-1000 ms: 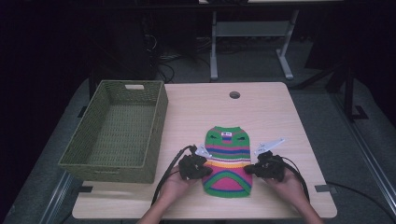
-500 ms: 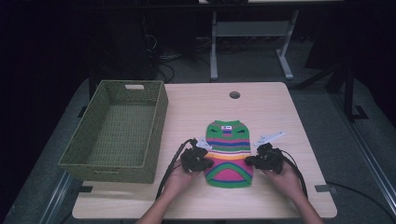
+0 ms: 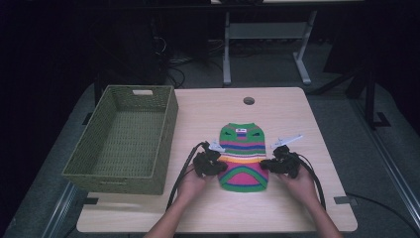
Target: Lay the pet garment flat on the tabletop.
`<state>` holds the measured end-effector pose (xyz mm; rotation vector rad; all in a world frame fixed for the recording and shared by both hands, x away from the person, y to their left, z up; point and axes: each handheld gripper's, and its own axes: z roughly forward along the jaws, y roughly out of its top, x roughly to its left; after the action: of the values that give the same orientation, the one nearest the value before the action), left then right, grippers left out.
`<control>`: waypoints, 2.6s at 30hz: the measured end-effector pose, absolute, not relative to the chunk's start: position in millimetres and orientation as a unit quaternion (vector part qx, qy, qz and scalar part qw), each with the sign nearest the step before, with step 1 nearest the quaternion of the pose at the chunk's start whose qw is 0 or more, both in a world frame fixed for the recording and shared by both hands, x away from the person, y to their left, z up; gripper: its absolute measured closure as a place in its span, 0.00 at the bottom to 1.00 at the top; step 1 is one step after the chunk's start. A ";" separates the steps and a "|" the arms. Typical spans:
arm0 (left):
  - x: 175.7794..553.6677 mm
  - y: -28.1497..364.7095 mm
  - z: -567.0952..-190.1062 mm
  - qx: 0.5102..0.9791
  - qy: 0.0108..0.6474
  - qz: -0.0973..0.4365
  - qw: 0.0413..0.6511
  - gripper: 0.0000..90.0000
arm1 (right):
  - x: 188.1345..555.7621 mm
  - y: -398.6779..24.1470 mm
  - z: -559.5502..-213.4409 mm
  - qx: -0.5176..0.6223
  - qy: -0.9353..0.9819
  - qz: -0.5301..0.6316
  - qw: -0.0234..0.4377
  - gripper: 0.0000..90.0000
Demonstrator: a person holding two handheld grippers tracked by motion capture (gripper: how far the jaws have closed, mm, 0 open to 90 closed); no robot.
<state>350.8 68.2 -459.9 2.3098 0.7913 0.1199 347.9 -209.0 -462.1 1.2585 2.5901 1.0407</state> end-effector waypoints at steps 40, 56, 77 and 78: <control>344.6 76.1 -447.9 0.876 0.316 0.057 0.361 0.53 | 347.1 -219.1 -454.5 0.409 0.834 0.369 0.031 0.47; 340.3 90.7 -446.4 0.860 0.336 0.062 0.378 0.36 | 344.6 -226.9 -451.5 0.405 0.834 0.375 0.023 0.34; 328.6 101.4 -439.4 0.857 0.335 0.064 0.386 0.29 | 336.6 -243.7 -443.5 0.405 0.828 0.387 0.018 0.31; 328.1 101.4 -438.9 0.857 0.334 0.063 0.386 0.29 | 336.4 -244.3 -443.5 0.403 0.829 0.387 0.019 0.31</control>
<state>328.1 101.4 -438.9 2.1830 0.8515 0.1617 336.4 -244.3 -443.5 1.2513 2.5737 1.2003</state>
